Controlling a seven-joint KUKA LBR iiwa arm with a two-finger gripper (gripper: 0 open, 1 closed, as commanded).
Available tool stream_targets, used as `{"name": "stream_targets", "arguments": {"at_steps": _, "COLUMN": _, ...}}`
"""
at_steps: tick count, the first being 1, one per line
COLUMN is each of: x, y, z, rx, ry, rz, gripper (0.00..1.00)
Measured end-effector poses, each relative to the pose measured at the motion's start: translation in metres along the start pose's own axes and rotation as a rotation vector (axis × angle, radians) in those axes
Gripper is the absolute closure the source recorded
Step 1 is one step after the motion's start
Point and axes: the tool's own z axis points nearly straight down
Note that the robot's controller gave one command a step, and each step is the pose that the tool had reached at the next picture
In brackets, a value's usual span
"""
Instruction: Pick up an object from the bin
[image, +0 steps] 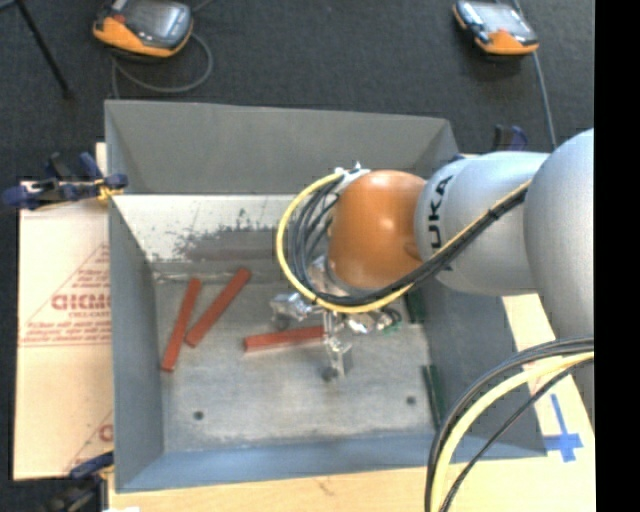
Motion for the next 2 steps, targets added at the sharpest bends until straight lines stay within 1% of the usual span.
{"name": "stream_targets", "arguments": {"at_steps": 1, "x": -0.001, "y": -0.002, "z": -0.003, "rx": 0.003, "ry": -0.004, "rz": 0.003, "gripper": 1.0}}
{"name": "stream_targets", "arguments": {"at_steps": 2, "x": 0.008, "y": -0.019, "z": -0.163, "rx": 0.011, "ry": -0.01, "rz": 0.06, "gripper": 1.0}}
